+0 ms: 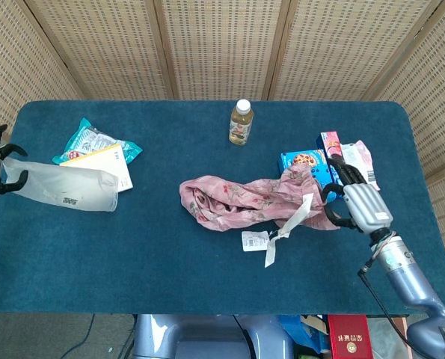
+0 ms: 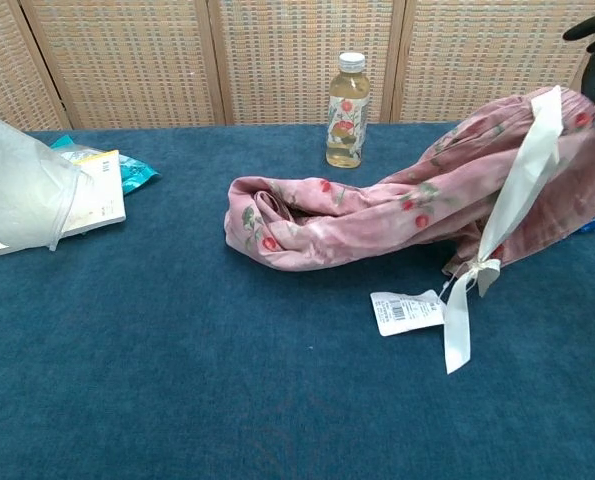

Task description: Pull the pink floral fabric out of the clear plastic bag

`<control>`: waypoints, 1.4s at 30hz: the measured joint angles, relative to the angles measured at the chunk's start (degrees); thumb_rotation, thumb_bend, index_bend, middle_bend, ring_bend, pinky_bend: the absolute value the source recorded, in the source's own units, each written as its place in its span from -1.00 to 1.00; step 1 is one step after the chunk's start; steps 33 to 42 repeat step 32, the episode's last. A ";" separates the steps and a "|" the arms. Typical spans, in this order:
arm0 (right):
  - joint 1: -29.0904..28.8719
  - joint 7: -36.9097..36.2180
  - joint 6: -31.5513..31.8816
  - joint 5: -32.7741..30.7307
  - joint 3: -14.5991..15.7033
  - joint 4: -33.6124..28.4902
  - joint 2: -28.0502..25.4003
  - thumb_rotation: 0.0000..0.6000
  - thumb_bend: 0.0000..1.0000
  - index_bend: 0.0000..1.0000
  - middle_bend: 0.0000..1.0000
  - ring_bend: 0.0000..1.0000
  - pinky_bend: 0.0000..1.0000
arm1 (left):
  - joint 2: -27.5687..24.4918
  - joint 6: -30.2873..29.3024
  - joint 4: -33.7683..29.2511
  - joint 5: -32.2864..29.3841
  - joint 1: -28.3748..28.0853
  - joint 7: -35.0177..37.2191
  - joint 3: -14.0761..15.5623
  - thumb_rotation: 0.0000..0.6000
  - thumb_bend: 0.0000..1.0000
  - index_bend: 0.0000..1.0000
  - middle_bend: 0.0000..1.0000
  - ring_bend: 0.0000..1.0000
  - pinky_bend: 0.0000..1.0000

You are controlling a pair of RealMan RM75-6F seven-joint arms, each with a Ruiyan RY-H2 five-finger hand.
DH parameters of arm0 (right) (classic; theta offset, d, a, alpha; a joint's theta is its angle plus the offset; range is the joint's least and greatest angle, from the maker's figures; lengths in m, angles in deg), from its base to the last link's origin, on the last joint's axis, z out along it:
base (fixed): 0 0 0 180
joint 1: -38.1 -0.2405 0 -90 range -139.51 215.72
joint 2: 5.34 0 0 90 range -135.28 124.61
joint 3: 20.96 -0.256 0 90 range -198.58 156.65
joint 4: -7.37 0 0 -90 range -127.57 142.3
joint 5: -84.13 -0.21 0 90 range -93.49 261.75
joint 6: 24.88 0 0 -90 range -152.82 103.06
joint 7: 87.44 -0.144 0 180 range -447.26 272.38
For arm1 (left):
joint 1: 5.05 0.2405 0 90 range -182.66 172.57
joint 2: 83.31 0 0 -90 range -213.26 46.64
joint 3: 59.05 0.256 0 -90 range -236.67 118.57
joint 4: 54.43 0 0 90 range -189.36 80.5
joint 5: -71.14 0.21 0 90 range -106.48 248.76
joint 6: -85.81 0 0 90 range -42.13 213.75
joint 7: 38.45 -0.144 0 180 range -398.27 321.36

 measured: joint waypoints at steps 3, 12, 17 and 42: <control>2.11 0.34 5.22 3.80 0.86 0.81 0.33 1.00 -1.00 -1.00 -1.00 -1.00 -1.00 | -0.86 -2.86 -1.87 1.65 1.91 1.14 0.47 1.00 -0.71 -1.00 -1.00 -1.00 -1.00; 12.12 -0.31 22.23 14.86 5.06 2.05 -0.05 1.00 -1.00 -1.00 -1.00 -1.00 -1.00 | -4.35 -19.65 -12.71 10.70 11.36 0.91 3.63 1.00 -0.71 -1.00 -1.00 -1.00 -1.00; 17.11 0.98 27.61 18.37 8.06 2.17 0.37 1.00 -1.00 -1.00 -1.00 -1.00 -1.00 | -5.16 -28.21 -18.89 15.84 16.87 -5.32 6.89 1.00 -0.71 -1.00 -1.00 -1.00 -1.00; 25.38 13.65 36.73 27.59 12.57 -2.47 1.69 1.00 -1.00 -1.00 -1.00 -1.00 -1.00 | 2.27 -34.48 -26.05 23.24 25.64 -19.39 15.35 1.00 -0.71 -1.00 -1.00 -1.00 -1.00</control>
